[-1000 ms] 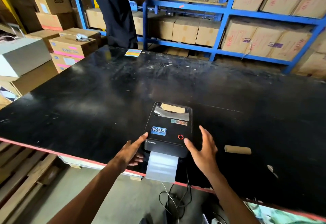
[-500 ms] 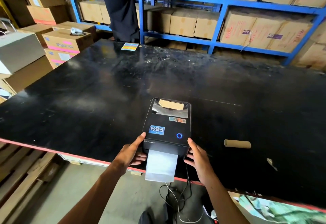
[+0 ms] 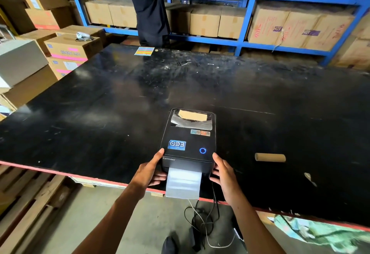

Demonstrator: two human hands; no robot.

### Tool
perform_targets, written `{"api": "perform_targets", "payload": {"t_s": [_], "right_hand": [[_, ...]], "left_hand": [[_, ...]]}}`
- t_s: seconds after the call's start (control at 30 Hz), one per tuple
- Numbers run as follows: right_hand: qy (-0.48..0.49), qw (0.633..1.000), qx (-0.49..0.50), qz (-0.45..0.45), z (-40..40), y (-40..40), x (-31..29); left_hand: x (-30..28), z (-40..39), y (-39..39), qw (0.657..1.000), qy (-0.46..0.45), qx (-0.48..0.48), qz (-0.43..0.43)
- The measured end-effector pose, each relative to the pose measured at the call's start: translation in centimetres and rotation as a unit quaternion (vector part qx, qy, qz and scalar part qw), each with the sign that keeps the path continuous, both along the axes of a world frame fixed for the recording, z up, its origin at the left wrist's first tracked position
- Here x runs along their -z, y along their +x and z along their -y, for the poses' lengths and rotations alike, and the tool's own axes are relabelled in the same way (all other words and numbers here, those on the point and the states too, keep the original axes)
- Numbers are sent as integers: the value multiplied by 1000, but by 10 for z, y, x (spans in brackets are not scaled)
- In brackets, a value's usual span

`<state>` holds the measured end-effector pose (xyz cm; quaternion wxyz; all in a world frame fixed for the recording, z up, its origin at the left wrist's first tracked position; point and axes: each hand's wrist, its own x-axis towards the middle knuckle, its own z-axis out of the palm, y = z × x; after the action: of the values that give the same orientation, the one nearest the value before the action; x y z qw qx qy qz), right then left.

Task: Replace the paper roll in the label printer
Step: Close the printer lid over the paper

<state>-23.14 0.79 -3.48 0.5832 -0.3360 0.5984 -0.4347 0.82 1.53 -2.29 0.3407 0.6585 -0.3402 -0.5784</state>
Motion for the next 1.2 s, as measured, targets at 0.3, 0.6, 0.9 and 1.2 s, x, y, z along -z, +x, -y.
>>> {"api": "perform_targets", "payload": {"t_s": [0.3, 0.6, 0.9, 1.2], "right_hand": [[-5, 1000, -5, 4, -1, 0, 0], [-4, 1000, -7, 8, 0, -1, 1], [2, 1000, -2, 5, 0, -1, 2], [4, 1000, 21, 6, -1, 3, 1]], "left_hand": [[2, 1, -2, 1000, -4, -11, -9], [8, 3, 0, 1000, -12, -17, -14], [10, 4, -1, 999, -4, -24, -21], [8, 4, -3, 999, -4, -26, -29]]}}
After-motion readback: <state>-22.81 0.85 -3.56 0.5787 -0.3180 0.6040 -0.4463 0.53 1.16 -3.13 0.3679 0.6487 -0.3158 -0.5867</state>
